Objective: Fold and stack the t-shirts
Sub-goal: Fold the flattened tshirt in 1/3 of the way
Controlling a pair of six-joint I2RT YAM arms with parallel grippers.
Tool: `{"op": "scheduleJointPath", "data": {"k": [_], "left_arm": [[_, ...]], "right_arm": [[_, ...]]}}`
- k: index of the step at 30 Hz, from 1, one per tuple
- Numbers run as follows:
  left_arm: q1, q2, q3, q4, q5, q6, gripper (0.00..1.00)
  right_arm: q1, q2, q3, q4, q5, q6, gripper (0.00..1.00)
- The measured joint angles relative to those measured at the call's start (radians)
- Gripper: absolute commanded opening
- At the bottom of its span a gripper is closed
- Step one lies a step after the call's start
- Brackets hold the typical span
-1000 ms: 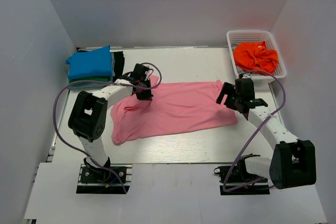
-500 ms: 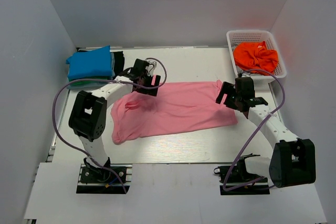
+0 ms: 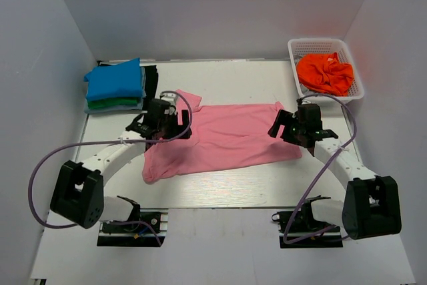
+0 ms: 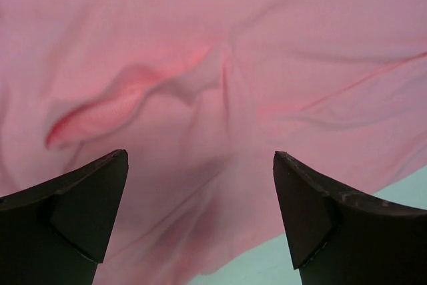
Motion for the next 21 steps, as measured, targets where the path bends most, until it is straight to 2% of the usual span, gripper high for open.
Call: {"op": "scheduleJointPath", "data": {"k": [3,8,12,21], "left_arm": [[0.001,0.01,-0.076,0.016,0.021,-0.021,1.0],[0.003,0.109,-0.048,0.032,0.014,-0.031,1.0],[0.003,0.203,-0.026,0.051,-0.053,-0.039,1.0],[0.023,0.383,0.176,0.026,-0.253,-0.043,1.0]], "right_arm": [[0.0,0.028,-0.026,0.007,-0.023,0.005,0.9],[0.0,0.062,-0.026,0.029,-0.035,0.006,0.9],[0.0,0.062,-0.026,0.038,-0.02,0.005,0.9],[-0.001,0.076,-0.026,0.027,0.046,0.004,0.9]]}}
